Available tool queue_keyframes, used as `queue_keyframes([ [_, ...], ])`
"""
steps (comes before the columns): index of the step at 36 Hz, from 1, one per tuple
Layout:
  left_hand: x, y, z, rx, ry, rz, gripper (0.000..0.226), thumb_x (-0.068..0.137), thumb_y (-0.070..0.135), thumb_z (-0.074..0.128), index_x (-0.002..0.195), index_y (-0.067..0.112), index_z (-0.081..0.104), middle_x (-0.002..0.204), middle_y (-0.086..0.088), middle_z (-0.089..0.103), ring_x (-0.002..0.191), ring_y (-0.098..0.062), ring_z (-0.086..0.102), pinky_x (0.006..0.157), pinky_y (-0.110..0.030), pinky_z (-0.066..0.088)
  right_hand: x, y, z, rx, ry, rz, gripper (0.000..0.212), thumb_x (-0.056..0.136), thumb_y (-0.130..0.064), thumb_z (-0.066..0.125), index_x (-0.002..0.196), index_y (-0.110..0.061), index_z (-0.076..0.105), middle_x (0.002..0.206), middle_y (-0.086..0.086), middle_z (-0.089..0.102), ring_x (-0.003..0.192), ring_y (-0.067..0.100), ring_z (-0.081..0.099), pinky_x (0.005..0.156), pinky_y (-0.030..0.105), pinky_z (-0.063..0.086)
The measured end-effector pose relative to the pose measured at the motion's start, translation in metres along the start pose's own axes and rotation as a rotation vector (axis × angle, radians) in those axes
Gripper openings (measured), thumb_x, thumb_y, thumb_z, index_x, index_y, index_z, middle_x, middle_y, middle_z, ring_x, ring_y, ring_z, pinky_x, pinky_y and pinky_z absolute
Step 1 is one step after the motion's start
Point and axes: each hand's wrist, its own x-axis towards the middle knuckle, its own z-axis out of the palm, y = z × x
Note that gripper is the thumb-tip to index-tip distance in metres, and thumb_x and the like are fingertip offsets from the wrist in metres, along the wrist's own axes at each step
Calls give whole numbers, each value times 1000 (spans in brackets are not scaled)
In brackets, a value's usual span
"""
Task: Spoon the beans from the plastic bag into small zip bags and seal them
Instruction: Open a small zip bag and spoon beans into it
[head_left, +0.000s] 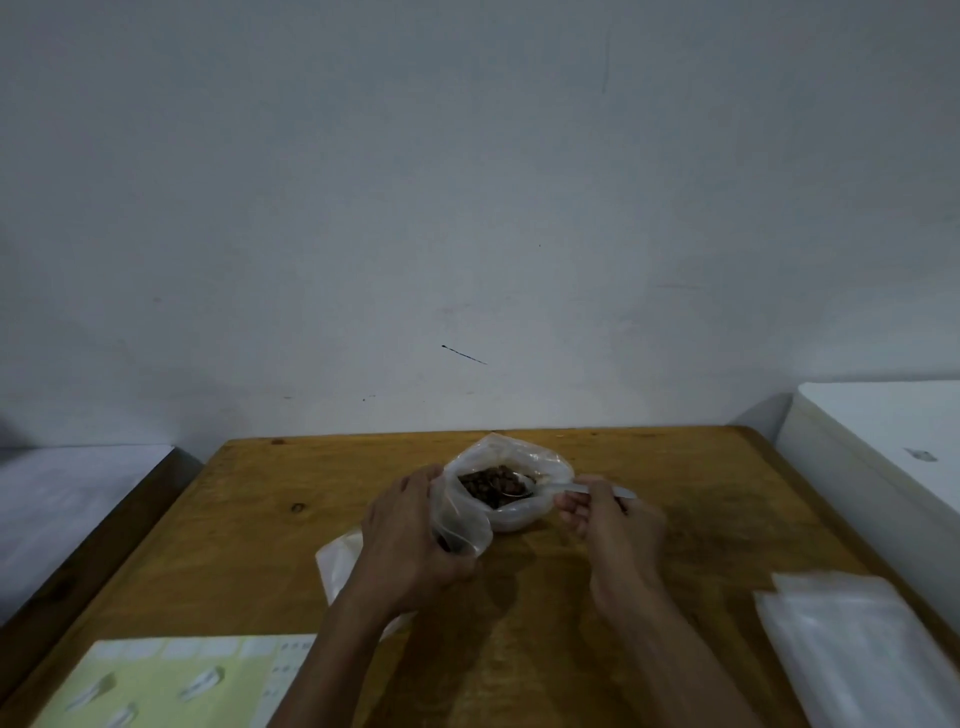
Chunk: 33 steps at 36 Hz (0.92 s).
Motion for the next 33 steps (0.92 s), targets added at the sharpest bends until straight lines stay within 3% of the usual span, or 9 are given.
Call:
queue_keyframes([
  [5,1,2,-1,-7,-5,0,109,57,51,82,150,24,31,144,2,43,130,-23,43,104,-50,44,-8,-18,-7,13,-98,-48,15,100,-12,57,96,-6,70,83,16,76,76,23,74,64,28,57],
  [8,1,3,-2,-13,-13,-14,111,53,55,78,149,25,32,143,2,44,129,-23,44,104,-50,44,-15,-26,-9,22,-163,-67,17,99,-13,58,95,-3,70,80,17,76,76,25,75,66,32,56],
  [14,0,8,-6,-73,-31,-34,120,40,66,68,148,25,35,141,3,47,126,-21,48,101,-48,49,-33,-33,-10,-105,-307,-156,19,100,-18,56,95,-7,72,74,10,76,72,18,75,61,25,55],
  [16,0,10,-7,-90,-30,-25,117,44,63,74,147,23,35,139,3,48,125,-21,49,100,-48,49,-39,-32,-10,-239,-353,-275,21,101,-22,55,95,-12,72,73,4,76,71,13,74,61,24,56],
  [20,-2,13,-8,-152,-1,-21,109,57,41,92,148,23,34,139,3,49,124,-18,49,101,-42,50,-44,-27,-9,-617,-419,-681,22,100,-31,53,97,-24,74,78,-9,74,73,0,70,64,21,58],
  [23,-2,13,-8,-184,41,-22,109,54,35,95,146,24,38,135,4,53,119,-16,52,94,-36,52,-48,-28,-8,-663,-495,-858,20,100,-26,56,111,-24,72,93,-16,71,82,-5,68,67,11,53],
  [26,-2,11,-9,-217,69,-22,108,53,30,96,145,23,39,131,6,52,116,-14,52,85,-25,48,-49,-29,-8,-687,-534,-981,20,99,-26,57,112,-25,72,98,-29,64,88,-3,67,72,9,51],
  [29,-2,9,-9,-244,84,-21,107,54,26,96,145,23,39,128,11,49,116,-10,51,77,-14,42,-48,-31,-9,-646,-560,-977,18,99,-24,59,110,-27,72,94,-33,63,88,-5,67,72,8,50],
  [33,-4,7,-10,-235,91,-13,105,55,26,96,144,23,40,129,7,52,113,-10,51,77,-14,42,-46,-37,-12,-461,-434,-866,18,98,-26,55,103,-24,72,84,-14,72,76,0,69,61,13,53],
])
